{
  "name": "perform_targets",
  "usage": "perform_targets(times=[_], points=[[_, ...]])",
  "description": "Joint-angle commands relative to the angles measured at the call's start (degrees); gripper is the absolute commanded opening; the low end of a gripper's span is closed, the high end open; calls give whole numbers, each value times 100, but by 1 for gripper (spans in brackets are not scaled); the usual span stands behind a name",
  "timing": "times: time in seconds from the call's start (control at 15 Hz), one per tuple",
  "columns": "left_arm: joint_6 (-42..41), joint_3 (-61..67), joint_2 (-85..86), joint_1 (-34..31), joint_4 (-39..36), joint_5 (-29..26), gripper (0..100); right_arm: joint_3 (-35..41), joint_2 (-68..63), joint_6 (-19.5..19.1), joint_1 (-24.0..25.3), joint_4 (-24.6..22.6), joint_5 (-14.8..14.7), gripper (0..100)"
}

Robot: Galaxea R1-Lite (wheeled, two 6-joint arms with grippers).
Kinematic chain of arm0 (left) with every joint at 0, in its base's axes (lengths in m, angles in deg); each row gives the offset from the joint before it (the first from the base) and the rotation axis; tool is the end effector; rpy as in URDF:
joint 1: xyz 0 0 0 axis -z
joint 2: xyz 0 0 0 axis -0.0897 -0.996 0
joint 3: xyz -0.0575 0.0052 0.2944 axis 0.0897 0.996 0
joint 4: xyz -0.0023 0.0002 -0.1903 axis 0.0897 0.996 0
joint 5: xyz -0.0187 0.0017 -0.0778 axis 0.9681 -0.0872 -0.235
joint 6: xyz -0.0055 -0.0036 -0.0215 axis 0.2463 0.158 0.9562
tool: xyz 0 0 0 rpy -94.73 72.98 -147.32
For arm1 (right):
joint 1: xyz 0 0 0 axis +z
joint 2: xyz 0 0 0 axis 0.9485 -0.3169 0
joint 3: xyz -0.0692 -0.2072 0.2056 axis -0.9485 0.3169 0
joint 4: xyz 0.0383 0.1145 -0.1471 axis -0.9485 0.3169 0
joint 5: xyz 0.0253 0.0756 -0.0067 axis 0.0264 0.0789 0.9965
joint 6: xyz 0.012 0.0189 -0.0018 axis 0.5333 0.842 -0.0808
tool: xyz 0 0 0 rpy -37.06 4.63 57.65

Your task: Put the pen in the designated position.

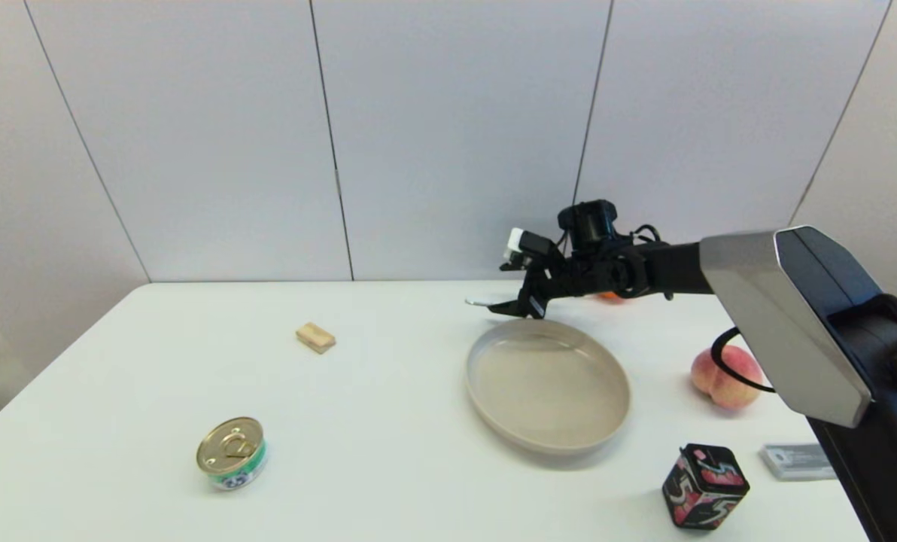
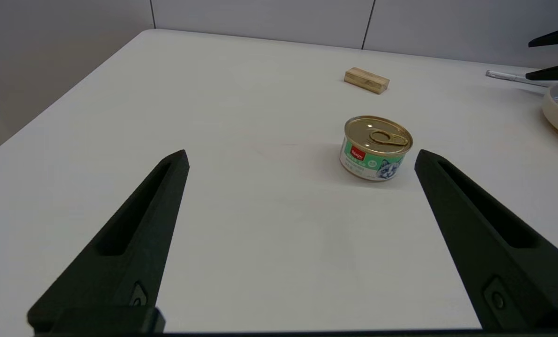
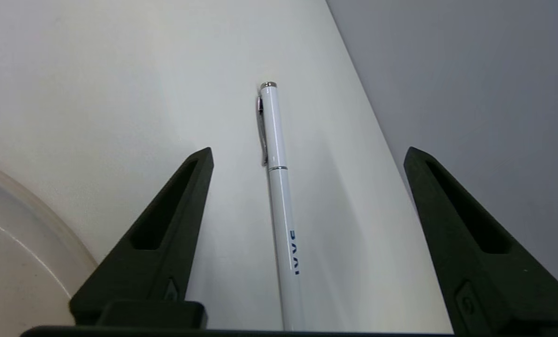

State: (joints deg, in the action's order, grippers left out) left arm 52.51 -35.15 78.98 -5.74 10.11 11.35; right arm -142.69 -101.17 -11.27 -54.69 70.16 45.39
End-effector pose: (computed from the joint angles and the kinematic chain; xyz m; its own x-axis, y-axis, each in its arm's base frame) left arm -0.0229 0.0001 0.0761 0.9996 0.0279 0.0075 -0.0274 0.9974 -0.0669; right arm 0.4893 0.1602 0.0898 0.5292 0.7070 -0.4691 -0.8385 0.3513 -0.4165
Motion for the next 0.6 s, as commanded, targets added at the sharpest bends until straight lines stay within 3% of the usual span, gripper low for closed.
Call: perform_targets(times=[0.07,0.4,0.6], points=[[4,0,1,-2,0,4,100,-10,117,17,4,-6,17,100],[4,0,1,-2,0,4,100,-10,302,105,-14,-15,8,100],[4,0,1,-2,0,4,100,-10,565,360,4,-15,-54,100]])
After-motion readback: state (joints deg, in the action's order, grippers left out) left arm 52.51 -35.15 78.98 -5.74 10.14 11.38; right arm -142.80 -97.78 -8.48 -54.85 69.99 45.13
